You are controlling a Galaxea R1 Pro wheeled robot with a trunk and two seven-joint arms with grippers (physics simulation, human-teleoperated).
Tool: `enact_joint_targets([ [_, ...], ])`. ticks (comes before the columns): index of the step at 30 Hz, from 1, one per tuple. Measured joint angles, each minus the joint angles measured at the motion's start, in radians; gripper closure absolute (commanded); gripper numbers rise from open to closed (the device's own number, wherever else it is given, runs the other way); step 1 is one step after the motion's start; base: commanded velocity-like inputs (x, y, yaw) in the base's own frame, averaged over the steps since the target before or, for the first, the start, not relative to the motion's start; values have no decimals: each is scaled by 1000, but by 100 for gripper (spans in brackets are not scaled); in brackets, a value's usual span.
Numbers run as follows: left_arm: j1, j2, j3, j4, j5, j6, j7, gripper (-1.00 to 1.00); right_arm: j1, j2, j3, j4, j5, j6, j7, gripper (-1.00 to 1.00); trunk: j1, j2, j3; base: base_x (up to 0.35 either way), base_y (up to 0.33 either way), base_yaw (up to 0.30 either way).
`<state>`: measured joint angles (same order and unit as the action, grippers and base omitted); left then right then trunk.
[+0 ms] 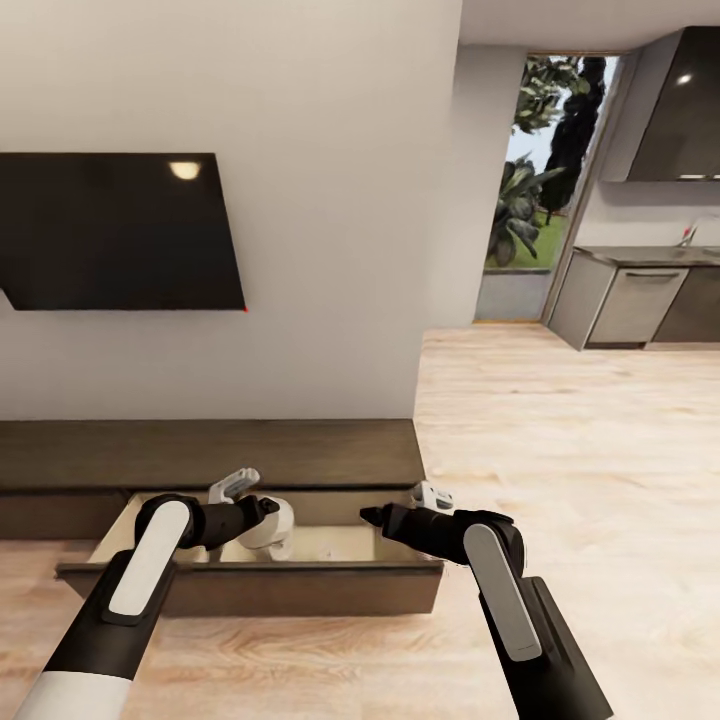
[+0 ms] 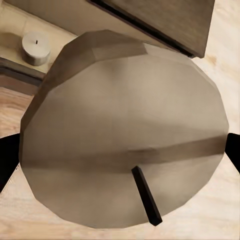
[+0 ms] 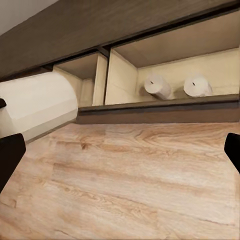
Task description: Place each of the two pumpkins and all three candles from the living room inside a cabinet in the living room (use any cabinet), then make sure every cabinet is closed, and position the cauldron so it is next to a table in the living room.
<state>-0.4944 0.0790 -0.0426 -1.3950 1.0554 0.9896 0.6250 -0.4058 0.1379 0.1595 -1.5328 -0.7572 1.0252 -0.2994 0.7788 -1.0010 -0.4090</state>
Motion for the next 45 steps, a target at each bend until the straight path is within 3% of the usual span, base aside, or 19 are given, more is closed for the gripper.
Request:
enact_joint_targets([
  [20,0,0,-1,10,-1,0,0,100,0,0,0,-1,-1,0,2,-100,0,0,0,339,0,14],
  [37,0,-2,-14,10,-1,-3,0,100,0,0,0,-1,-1,0,1,-100,1,0,0,30,-190,1],
  [45,0,-1,-14,10,-2,-3,0,100,0,0,4,-2,-1,0,1,-100,1,0,0,0,-280,178],
])
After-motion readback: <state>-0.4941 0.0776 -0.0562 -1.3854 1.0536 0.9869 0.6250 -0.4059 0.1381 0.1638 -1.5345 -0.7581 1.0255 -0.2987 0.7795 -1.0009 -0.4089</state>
